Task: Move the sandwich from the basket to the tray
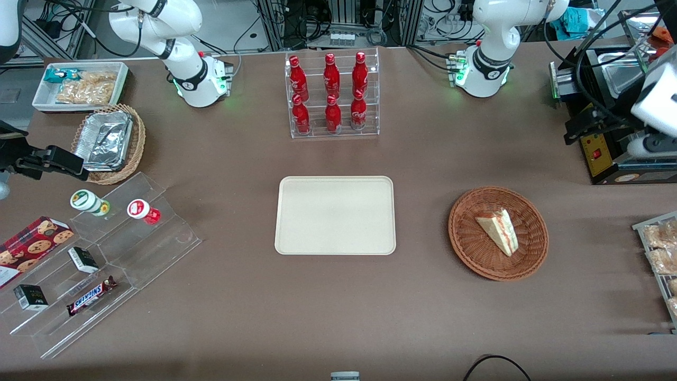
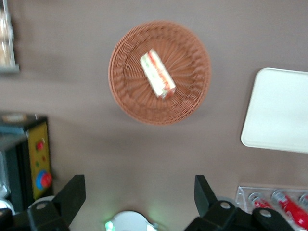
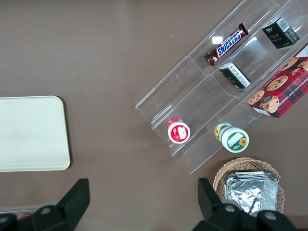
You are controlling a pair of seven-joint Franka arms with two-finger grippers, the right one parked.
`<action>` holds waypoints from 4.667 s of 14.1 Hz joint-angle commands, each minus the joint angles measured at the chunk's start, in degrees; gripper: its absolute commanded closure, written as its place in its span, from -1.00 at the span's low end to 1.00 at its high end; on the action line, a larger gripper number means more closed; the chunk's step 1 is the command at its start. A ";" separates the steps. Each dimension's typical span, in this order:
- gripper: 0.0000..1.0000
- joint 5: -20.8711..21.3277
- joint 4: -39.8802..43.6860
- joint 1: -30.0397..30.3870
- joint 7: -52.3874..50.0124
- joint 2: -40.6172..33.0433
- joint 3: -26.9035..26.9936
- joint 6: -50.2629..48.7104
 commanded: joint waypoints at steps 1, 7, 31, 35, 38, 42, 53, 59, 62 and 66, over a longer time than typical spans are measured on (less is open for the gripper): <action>-1.00 0.75 -3.03 0.02 -9.59 4.14 -0.23 1.80; -1.00 1.55 -15.23 -2.44 -23.30 13.28 -0.32 22.95; 0.63 3.57 -14.31 -11.65 -33.79 24.90 0.65 38.15; 0.57 3.31 -4.90 -23.07 -33.88 28.31 0.56 34.42; 0.56 2.87 4.13 -32.22 -34.23 35.86 0.56 34.51; 0.56 2.87 14.79 -39.26 -36.25 45.45 0.47 34.77; 0.38 1.55 19.56 -42.35 -39.15 52.94 -1.55 35.47; -1.00 0.23 18.86 -40.69 -38.54 44.26 -1.02 28.20; -1.00 0.58 15.97 -33.85 -36.44 36.97 -1.11 20.64; -1.00 0.06 0.96 -23.30 -22.22 23.09 -1.20 20.18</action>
